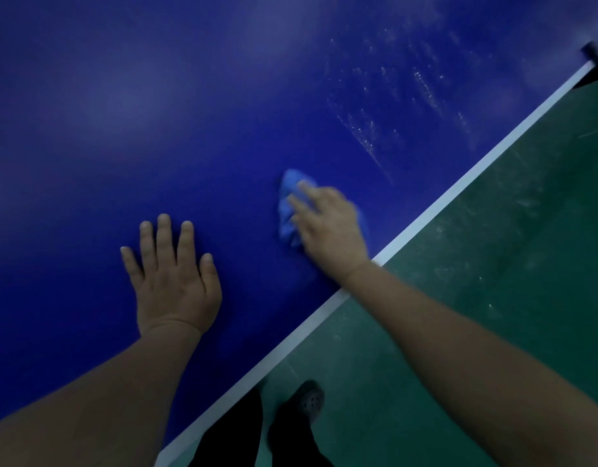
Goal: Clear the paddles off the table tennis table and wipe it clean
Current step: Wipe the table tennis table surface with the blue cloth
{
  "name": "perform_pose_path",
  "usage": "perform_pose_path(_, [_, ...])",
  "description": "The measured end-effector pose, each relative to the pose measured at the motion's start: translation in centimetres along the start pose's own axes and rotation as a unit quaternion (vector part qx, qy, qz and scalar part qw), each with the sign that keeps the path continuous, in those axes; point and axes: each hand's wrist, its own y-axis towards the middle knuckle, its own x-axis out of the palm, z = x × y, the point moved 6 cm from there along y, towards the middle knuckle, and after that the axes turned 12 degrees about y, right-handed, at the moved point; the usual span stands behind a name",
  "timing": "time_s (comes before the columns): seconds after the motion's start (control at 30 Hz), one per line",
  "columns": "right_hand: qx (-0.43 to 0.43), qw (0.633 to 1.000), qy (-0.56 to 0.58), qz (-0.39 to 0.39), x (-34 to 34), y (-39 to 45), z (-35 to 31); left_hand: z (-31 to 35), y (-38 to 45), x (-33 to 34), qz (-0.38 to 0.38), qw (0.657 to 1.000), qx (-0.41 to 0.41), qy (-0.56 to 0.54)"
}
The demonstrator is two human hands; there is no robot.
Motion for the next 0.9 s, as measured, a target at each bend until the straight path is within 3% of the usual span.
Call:
perform_pose_path(0.1, [0.200,0.976,-0.054,0.066,-2.3,0.5,6.8,0.0,0.0,0.1,-0.003,1.000,0.003,0.004])
perform_pose_path(0.17, [0.253,0.962,-0.063,0.079,-2.0,0.0,5.3,-0.1,0.0,0.2,-0.003,1.000,0.002,0.006])
perform_pose_path(0.23, [0.173,0.983,-0.038,0.037,-0.1,-1.4,0.2,-0.1,0.1,0.2,-0.004,1.000,0.002,0.008])
perform_pose_path(0.3, [0.029,0.999,0.009,-0.042,1.7,-3.8,-5.3,-0.1,0.1,0.2,-0.005,1.000,-0.002,0.006])
perform_pose_path(0.37, [-0.046,0.997,0.017,-0.066,1.2,-4.6,-4.8,-0.1,0.1,0.1,-0.009,1.000,-0.001,0.009])
perform_pose_path(0.4, [-0.021,0.998,0.001,-0.053,0.7,-4.2,-2.4,0.0,0.2,0.1,-0.009,1.000,0.001,0.010])
perform_pose_path(0.5, [0.188,0.979,-0.073,0.003,-2.2,-2.5,6.1,0.0,0.1,0.2,-0.007,1.000,0.002,0.013])
perform_pose_path(0.57, [0.245,0.966,-0.080,0.000,-2.2,-2.6,6.9,0.0,0.1,0.2,-0.004,1.000,0.002,0.013])
perform_pose_path(0.7, [0.176,0.982,-0.051,-0.043,0.4,-0.4,3.4,-0.1,0.0,0.3,0.004,1.000,0.002,0.011])
perform_pose_path(0.8, [0.137,0.989,-0.034,-0.033,2.8,4.6,0.4,-0.2,0.2,0.6,0.013,1.000,0.004,0.013])
perform_pose_path(0.9, [0.025,0.997,0.004,-0.079,5.7,9.8,-3.2,-0.4,0.2,0.6,0.024,1.000,0.006,0.015])
